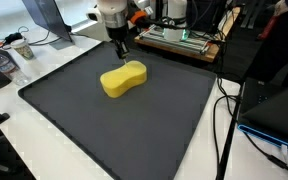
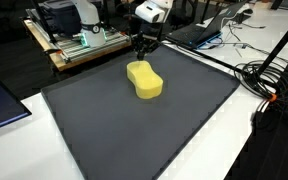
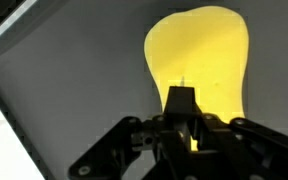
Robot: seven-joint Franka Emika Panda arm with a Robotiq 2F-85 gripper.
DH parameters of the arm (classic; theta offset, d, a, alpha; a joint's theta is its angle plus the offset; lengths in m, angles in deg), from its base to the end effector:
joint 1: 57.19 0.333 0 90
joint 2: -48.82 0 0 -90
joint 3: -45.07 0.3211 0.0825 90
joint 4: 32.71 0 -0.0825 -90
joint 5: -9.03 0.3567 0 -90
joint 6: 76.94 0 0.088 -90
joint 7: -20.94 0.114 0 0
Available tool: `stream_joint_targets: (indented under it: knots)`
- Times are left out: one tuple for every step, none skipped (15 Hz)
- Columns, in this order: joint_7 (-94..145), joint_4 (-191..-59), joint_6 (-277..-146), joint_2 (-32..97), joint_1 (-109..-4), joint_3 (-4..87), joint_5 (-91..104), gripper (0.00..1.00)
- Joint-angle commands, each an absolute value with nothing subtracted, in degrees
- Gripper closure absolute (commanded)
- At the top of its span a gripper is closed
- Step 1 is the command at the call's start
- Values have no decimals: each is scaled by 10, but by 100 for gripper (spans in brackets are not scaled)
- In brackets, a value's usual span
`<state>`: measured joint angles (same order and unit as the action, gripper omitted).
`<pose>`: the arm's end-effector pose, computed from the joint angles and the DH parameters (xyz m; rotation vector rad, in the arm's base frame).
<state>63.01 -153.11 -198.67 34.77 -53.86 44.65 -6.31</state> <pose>0.5324 0.0137 0.3043 2.7607 -0.7294 -0.1762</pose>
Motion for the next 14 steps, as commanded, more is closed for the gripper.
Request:
stream_joint_targets:
  knots:
    - [578,-1546,-2021,342,-553,436,-18,96]
    - [569,-1550,-2024,338,-555,434,-9,96]
    - [557,-1554,-2023,333,-557,434,1,96]
    - [547,-1557,-2021,328,-558,433,9,96]
    - [534,-1557,-2017,322,-559,434,19,96]
    - [526,-1557,-2017,317,-558,434,27,96]
    - [517,-1556,-2014,313,-558,434,35,96]
    - [509,-1555,-2012,308,-557,434,40,96]
    - [502,-1552,-2008,304,-556,434,45,96]
    - [496,-1550,-2005,298,-555,434,47,96]
    - [493,-1549,-2005,294,-554,433,47,96]
    - [491,-1546,-2002,288,-553,432,48,96]
    - [488,-1545,-1997,283,-553,432,49,96]
    - [486,-1543,-1995,278,-552,433,49,96]
